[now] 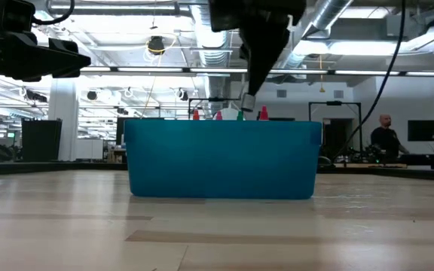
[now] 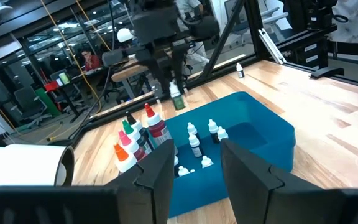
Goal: Pick & Place food coloring
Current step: Put the small green food coloring bottle into the blue bin, then put the small black food coloring bottle into the blue bin
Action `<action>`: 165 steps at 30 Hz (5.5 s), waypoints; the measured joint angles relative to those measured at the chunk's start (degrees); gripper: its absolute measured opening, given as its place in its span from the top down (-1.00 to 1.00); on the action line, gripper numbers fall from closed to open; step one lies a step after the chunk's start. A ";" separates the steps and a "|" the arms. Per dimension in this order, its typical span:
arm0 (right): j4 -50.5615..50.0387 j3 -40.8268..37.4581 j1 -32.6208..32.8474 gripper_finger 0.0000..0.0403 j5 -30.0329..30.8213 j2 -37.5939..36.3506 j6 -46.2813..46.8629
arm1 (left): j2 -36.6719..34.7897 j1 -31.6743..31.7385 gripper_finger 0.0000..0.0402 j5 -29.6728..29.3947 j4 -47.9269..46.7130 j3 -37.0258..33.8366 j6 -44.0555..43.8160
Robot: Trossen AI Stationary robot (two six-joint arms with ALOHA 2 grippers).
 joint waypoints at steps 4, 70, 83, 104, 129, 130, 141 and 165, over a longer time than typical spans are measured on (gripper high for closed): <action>-3.20 3.02 0.89 0.69 -0.03 2.96 2.86 | 0.00 0.02 0.39 0.00 0.02 0.00 -0.06; 3.62 -6.29 1.78 0.31 -0.20 6.92 10.20 | 0.00 0.00 0.39 0.00 0.02 0.00 0.02; 2.27 -4.77 1.75 0.36 -3.45 2.41 12.42 | 0.01 0.01 0.39 0.00 0.02 0.00 -0.05; -9.85 -4.82 15.66 0.37 -5.16 -7.69 41.51 | 0.00 0.00 0.39 0.00 0.02 0.00 -0.02; -23.85 -4.84 38.19 0.36 -16.26 -7.64 95.77 | 0.01 0.02 0.39 0.00 0.02 0.00 0.01; -23.89 -4.84 38.76 0.36 -16.49 -7.64 96.96 | 0.01 0.01 0.39 0.00 0.02 0.00 0.02; -20.39 -11.33 42.81 0.36 -20.04 -7.74 103.96 | 0.00 0.00 0.39 0.00 0.02 0.00 0.00; 7.90 -38.76 48.08 0.36 -19.81 -17.91 109.36 | 0.00 0.00 0.39 0.00 0.03 0.00 -0.07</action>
